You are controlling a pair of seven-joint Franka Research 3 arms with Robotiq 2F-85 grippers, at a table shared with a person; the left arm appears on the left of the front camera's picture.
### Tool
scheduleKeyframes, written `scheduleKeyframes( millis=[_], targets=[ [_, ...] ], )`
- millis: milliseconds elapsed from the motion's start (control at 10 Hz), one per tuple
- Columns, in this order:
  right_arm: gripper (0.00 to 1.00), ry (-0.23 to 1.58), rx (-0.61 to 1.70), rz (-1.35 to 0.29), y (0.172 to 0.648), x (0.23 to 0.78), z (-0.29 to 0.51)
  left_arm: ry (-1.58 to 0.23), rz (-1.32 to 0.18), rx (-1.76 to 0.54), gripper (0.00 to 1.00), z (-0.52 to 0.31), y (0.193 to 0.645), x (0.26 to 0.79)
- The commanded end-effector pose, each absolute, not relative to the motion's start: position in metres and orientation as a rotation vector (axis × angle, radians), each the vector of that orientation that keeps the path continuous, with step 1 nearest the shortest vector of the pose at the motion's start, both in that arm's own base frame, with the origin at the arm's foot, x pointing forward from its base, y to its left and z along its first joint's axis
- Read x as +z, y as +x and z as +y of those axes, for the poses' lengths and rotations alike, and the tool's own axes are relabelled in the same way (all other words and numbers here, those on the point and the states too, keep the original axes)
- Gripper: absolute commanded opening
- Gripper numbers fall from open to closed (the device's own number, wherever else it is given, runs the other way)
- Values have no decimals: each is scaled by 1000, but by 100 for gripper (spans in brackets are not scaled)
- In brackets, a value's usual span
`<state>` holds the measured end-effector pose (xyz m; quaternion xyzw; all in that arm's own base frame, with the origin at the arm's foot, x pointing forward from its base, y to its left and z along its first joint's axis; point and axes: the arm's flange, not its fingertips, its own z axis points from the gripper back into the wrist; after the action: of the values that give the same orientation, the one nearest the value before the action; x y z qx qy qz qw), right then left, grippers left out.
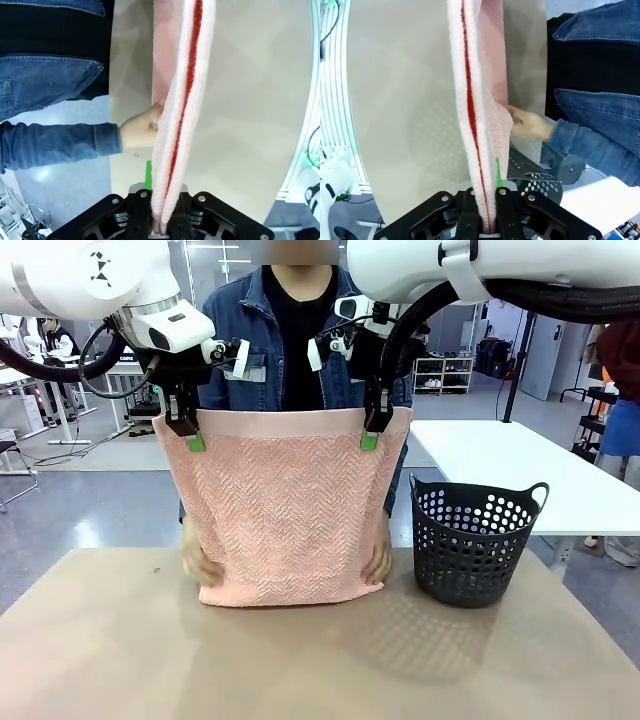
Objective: Fold the towel.
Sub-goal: Release the end of the 100 cm Hotel Towel you were holding.
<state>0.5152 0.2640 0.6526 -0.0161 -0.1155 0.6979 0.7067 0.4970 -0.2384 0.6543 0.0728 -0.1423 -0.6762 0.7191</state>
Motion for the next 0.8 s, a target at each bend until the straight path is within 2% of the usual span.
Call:
scheduleKeyframes(
  millis=[0,700],
  targets=[
    [0,-51,1557,-251,515,653,263,165,-316,-1499,0,-237,497,656],
    [0,-51,1557,-251,515,653,263,165,-316,-1499,0,-237,497,656]
  ],
)
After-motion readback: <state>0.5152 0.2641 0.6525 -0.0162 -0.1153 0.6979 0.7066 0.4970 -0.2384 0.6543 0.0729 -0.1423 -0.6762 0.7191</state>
